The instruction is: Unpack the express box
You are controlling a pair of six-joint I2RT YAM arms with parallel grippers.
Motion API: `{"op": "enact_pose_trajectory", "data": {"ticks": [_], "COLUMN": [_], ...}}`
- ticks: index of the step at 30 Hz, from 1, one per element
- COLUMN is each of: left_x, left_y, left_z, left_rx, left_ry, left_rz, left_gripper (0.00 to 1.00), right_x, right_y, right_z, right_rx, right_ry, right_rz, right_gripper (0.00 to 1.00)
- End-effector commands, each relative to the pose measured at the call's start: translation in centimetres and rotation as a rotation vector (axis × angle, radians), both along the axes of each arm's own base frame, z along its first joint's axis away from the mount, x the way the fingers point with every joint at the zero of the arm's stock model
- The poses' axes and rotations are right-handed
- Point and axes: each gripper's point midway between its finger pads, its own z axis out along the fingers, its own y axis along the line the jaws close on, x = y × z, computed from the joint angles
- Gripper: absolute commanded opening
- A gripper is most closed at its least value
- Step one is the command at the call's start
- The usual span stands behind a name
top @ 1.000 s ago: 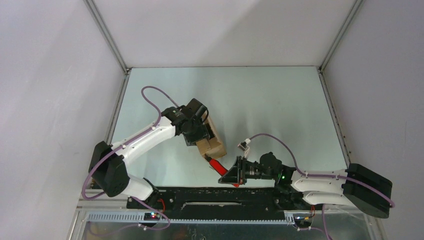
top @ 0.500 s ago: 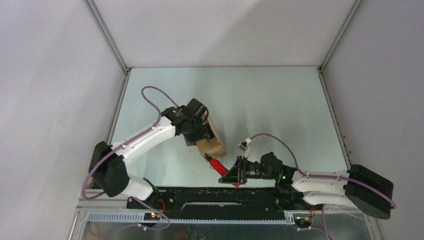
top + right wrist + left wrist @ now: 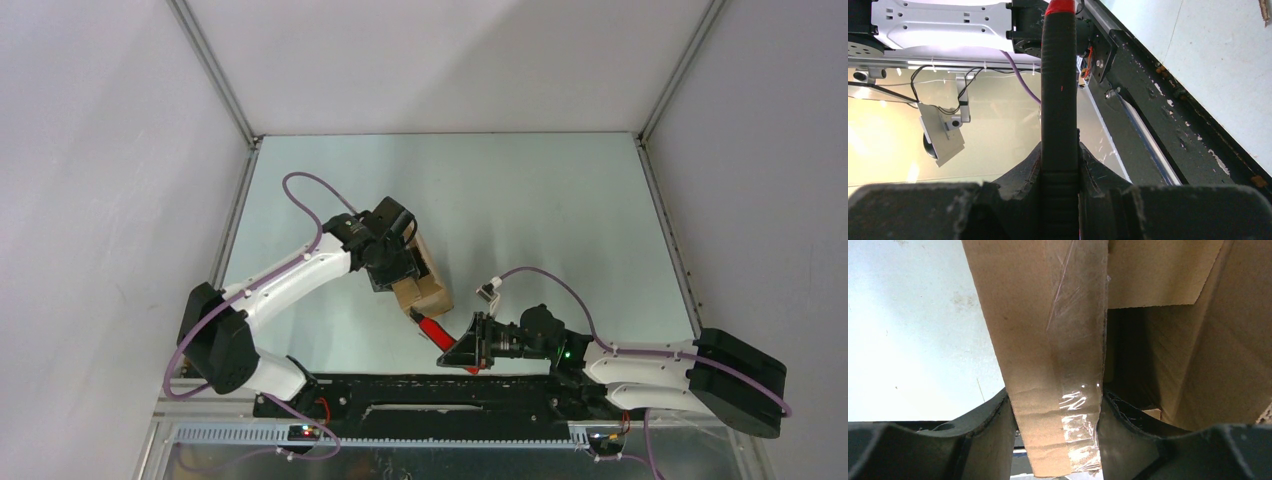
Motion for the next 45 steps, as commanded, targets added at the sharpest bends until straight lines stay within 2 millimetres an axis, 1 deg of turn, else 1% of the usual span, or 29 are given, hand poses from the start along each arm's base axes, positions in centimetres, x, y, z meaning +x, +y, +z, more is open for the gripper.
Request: {"op": "enact_pose_trajectory", "data": {"ticks": [1,17,41,45], "left_x": [0.26,0.20,-0.24,-0.15], "left_y": [-0.34,-0.39,-0.48,-0.49], "left_z": [1.35,1.47,0.50,0.67], "left_rx": [-0.037,-0.037,-0.031,-0.032], "left_ry": [-0.049,-0.051,-0.033,-0.038], "left_rz": [-0.003,-0.005,-0.008,-0.005], "left_gripper": [0.07,0.07,0.07,0.07], "right_x": [0.59,0.64,0.63,0.65], "right_y": [0.98,0.99,0.78,0.73], "right_z": [3.18,3.23,3.48,3.36], "right_rx": [0.091,0.090,0.091,0.088], "right_ry": [-0.055,-0.056,-0.061,-0.059], "right_rz": [-0.006,-0.006,-0.012,-0.015], "right_gripper": [0.00,0.00,0.00,0.00]}}
